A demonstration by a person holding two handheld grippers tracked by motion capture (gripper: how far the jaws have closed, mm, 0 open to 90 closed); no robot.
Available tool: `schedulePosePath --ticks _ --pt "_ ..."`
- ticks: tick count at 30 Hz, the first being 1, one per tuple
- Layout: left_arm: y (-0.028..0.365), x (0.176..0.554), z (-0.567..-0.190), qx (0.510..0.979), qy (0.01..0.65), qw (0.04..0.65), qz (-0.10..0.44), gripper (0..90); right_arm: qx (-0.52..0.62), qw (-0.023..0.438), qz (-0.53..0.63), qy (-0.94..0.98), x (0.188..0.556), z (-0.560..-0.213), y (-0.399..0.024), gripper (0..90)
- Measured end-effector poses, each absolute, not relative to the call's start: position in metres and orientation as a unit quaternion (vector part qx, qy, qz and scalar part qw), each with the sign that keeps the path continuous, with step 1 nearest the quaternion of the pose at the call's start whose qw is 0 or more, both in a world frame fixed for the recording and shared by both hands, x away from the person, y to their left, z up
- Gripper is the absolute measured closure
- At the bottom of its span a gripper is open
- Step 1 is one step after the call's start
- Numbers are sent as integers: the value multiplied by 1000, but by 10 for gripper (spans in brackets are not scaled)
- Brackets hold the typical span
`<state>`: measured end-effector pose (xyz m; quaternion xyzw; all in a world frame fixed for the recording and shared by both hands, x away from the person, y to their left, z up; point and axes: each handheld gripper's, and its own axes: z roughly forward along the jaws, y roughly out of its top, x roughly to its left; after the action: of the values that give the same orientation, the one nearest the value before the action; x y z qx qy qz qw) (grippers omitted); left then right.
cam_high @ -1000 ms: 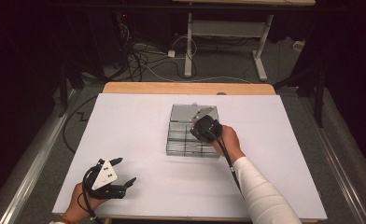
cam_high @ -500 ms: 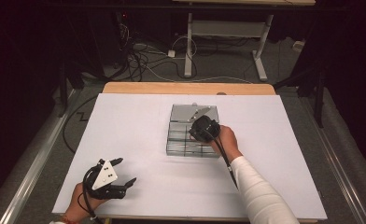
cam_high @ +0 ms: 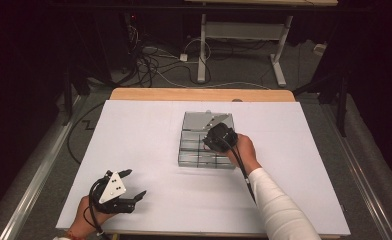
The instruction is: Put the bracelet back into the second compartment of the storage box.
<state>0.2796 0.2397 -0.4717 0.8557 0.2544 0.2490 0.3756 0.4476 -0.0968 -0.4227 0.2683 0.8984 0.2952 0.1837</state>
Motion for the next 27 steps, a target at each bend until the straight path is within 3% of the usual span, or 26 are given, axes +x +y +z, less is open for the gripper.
schedulePosePath --ticks 18,27 --pt "239 279 -472 856 250 378 248 181 282 214 335 873 440 -408 -109 738" --pt "239 279 -472 857 248 379 248 181 284 220 361 861 438 -406 -112 607"
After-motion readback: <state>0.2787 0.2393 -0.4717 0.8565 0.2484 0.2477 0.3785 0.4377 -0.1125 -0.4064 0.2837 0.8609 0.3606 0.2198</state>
